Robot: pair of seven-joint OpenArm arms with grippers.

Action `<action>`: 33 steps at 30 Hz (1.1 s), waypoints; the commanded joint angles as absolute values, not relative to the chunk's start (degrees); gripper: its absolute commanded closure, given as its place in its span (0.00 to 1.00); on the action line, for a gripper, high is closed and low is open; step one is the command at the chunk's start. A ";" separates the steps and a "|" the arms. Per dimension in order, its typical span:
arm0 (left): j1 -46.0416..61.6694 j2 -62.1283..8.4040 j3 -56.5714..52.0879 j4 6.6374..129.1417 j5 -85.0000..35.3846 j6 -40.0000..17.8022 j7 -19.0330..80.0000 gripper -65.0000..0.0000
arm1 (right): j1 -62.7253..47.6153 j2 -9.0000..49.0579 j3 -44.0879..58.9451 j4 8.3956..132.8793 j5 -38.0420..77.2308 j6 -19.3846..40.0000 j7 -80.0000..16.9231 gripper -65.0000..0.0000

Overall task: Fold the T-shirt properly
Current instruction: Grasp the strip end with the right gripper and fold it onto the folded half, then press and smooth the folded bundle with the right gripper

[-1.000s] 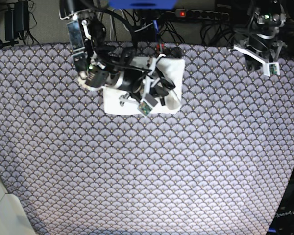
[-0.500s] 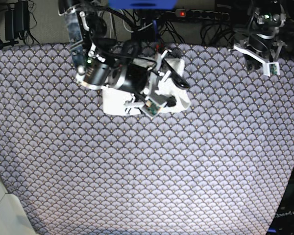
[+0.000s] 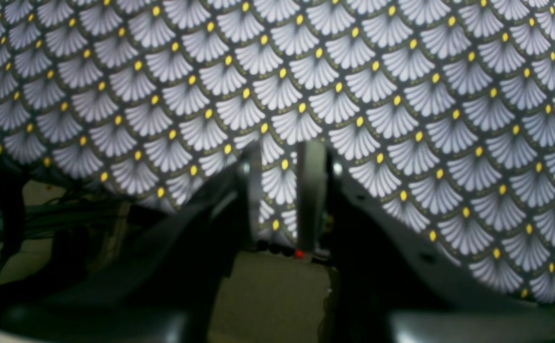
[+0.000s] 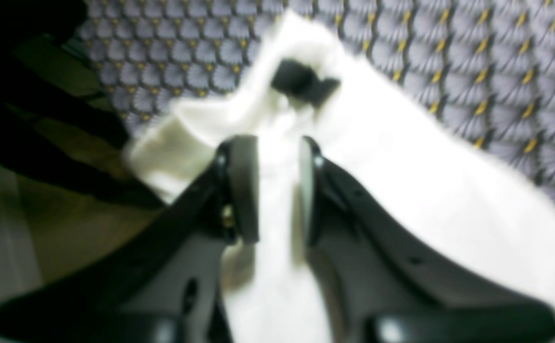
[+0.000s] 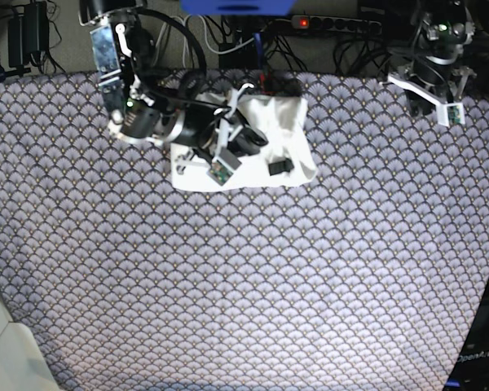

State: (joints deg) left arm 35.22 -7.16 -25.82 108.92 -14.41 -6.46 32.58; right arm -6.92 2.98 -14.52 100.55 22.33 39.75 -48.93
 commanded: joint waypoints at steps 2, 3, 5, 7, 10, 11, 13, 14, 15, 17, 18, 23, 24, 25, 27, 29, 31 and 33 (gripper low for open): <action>35.74 -7.52 -26.07 110.11 -14.64 -6.46 31.34 0.81 | -6.29 2.42 -14.64 100.44 23.69 40.00 -47.34 0.92; 35.74 -7.52 -26.07 110.11 -14.64 -6.46 31.34 0.81 | -6.29 2.24 -14.73 99.91 23.69 40.00 -46.37 0.93; 35.74 -7.52 -26.07 110.11 -14.64 -6.46 31.34 0.81 | -6.29 1.36 -14.81 98.77 23.69 40.00 -43.91 0.96; 35.82 -7.52 -26.07 110.11 -14.64 -6.46 31.34 0.81 | -6.29 1.19 -15.08 97.45 23.69 40.00 -42.33 0.97; 35.91 -7.52 -26.07 110.11 -14.64 -6.46 31.34 0.81 | -6.20 1.27 -17.98 94.99 23.69 40.00 -40.84 0.97; 36.35 -7.52 -26.07 110.11 -14.64 -6.46 31.34 0.81 | -5.58 1.27 -18.59 94.02 23.69 40.00 -39.96 0.97; 36.79 -7.43 -26.07 110.20 -14.73 -6.46 31.08 0.81 | -4.26 1.27 -19.65 91.12 23.60 40.00 -38.73 0.97; 36.79 -7.43 -26.07 110.20 -14.73 -6.46 31.08 0.81 | -3.82 1.27 -19.91 89.54 23.60 40.00 -38.37 0.97; 36.79 -7.43 -26.07 110.20 -14.73 -6.46 31.16 0.81 | -2.95 1.19 -20.00 87.87 23.60 40.00 -38.02 0.97; 37.05 -7.43 -26.07 110.20 -14.73 -6.46 31.16 0.81 | -1.89 1.10 -20.00 85.76 23.60 40.00 -37.67 0.97; 37.58 -7.52 -26.07 110.20 -14.73 -6.46 30.99 0.81 | -1.45 0.66 -20.00 85.49 23.60 40.00 -37.67 0.97; 38.46 -7.60 -26.07 110.20 -14.73 -6.46 30.90 0.81 | -0.57 0.22 -20.00 88.22 23.60 40.00 -38.37 0.97; 38.46 -7.60 -26.07 110.20 -14.73 -6.46 30.90 0.81 | -0.75 0.04 -20.00 88.92 23.60 40.00 -38.37 0.97; 38.46 -7.60 -26.07 110.20 -14.73 -6.46 30.90 0.81 | -0.92 0.04 -20.62 89.71 23.60 40.00 -38.37 0.97; 38.46 -7.52 -26.07 110.20 -14.73 -6.46 30.90 0.81 | -1.63 0.04 -22.81 90.33 23.69 40.00 -38.37 0.97; 38.46 -7.52 -26.07 110.20 -14.73 -6.46 30.90 0.81 | -2.07 0.13 -24.57 90.33 23.69 40.00 -38.37 0.97; 38.46 -7.52 -26.07 110.20 -14.73 -6.46 30.90 0.81 | -2.07 0.22 -25.54 89.80 23.60 40.00 -38.20 0.97; 38.46 -7.52 -26.07 110.20 -14.73 -6.46 30.90 0.81 | -2.07 0.22 -25.80 88.31 23.60 40.00 -37.93 0.97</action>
State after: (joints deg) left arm 38.11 -7.14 -25.78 109.14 -14.63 -6.46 32.14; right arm -2.85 0.49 -25.80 87.53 22.39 39.59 -39.51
